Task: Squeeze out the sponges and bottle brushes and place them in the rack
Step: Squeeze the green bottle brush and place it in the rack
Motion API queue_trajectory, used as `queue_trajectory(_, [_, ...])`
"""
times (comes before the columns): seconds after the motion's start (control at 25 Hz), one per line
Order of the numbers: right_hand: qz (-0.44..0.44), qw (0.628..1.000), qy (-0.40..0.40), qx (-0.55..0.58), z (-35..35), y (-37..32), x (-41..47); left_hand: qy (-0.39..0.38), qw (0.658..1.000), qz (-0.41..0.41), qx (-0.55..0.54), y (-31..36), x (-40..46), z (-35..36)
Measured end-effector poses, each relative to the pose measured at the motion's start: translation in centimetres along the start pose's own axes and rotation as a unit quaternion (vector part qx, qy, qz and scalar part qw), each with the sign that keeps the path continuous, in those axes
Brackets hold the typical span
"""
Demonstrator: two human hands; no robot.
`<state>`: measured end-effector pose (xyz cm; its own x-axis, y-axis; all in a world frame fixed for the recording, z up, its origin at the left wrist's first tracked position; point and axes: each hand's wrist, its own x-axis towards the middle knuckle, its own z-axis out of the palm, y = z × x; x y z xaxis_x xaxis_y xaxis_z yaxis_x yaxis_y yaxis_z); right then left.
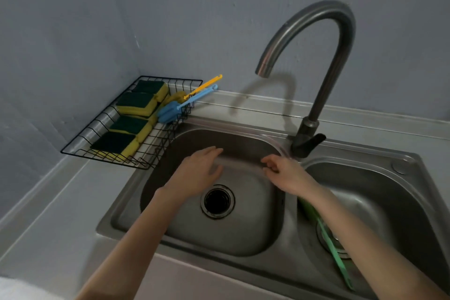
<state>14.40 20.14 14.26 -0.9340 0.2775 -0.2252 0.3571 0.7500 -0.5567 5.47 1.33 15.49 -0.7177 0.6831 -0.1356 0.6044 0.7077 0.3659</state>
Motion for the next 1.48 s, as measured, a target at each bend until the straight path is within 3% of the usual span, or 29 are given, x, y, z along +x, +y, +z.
queue_trajectory(0.28, [0.043,0.998,-0.033,-0.006,-1.9,9.1,-2.5,-0.032,0.999,0.022,-0.035,9.8,1.2,6.4])
queue_trajectory(0.56, [0.109,0.989,-0.093,-0.034,-0.8,18.7,-5.3,-0.118,0.992,0.021,-0.046,18.1,3.3,14.5])
queue_trajectory(0.8, [0.149,0.985,-0.087,0.017,2.7,23.5,-6.0,-0.24,0.97,-0.024,-0.018,20.7,4.5,21.6])
queue_trajectory(1.04, [0.142,0.979,-0.13,0.061,6.8,25.8,-5.3,-0.323,0.941,-0.082,-0.053,20.8,4.6,25.8])
queue_trajectory(1.2, [0.132,0.983,-0.119,0.053,7.9,25.5,-4.5,-0.318,0.938,-0.09,-0.102,20.9,4.7,25.8])
queue_trajectory(1.48, [0.163,0.971,-0.079,0.154,5.3,24.5,-4.6,-0.213,0.956,-0.081,-0.185,20.6,4.5,23.9])
